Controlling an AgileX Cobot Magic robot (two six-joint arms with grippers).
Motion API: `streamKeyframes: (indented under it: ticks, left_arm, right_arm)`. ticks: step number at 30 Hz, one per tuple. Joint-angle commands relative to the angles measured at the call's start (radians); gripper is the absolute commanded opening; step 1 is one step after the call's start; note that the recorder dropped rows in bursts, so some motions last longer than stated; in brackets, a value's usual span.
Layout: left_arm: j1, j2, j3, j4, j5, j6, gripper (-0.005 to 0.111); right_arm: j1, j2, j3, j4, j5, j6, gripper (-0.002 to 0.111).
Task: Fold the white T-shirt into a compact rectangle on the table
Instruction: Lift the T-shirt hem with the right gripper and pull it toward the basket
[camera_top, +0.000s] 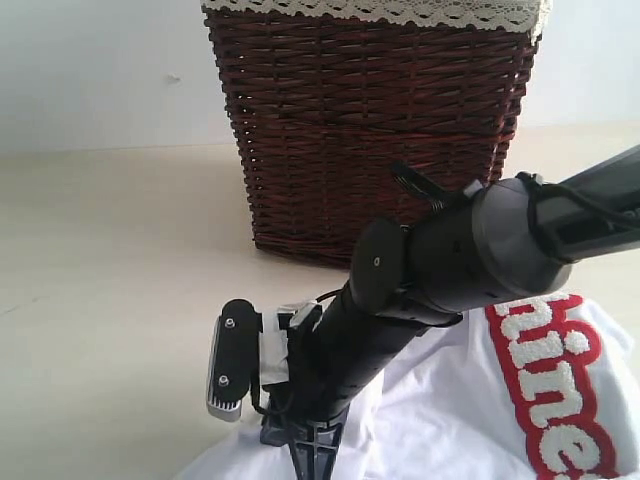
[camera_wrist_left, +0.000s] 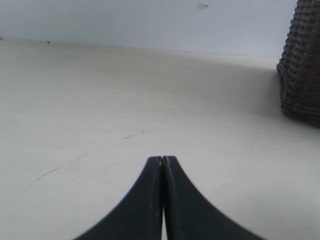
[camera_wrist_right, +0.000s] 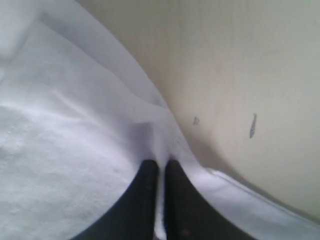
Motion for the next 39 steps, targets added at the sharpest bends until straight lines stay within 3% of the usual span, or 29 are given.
streamKeyframes:
  ticks: [1,10,19,21,24,29,31,39]
  left_arm:
    - [-0.005,-0.006,-0.002,-0.005,-0.004,-0.001,0.000]
    - [-0.005,-0.006,-0.002,-0.005,-0.004,-0.001,0.000]
    - [-0.005,-0.006,-0.002,-0.005,-0.004,-0.001,0.000]
    - [-0.005,-0.006,-0.002,-0.005,-0.004,-0.001,0.000]
    - [-0.005,-0.006,-0.002,-0.005,-0.004,-0.001,0.000]
    - [-0.005,-0.006,-0.002,-0.005,-0.004,-0.001,0.000]
    - [-0.005,-0.006,-0.002,-0.005,-0.004,-0.001,0.000]
    - [-0.005,-0.006,-0.002,-0.005,-0.004,-0.001,0.000]
  right_arm:
    - [-0.004,-0.043,-0.010,0.050,-0.057,0.002,0.000]
    - [-0.004,-0.141,-0.040,0.314,-0.241,0.001,0.000]
    - [-0.004,-0.106,-0.048,0.293,0.152,-0.131,0.000]
    - [-0.004,-0.104,-0.048,0.298,0.138,-0.165,0.001]
    - [-0.004,-0.104,-0.048,0.365,-0.008,-0.165,0.013]
    - [-0.004,-0.106,-0.063,0.491,-0.308,-0.165,0.049]
    - [-0.004,-0.118,-0.063,0.527,-0.385,-0.165,0.056]
    - [-0.021,-0.372,0.059,0.533,-0.412,-0.074,0.058]
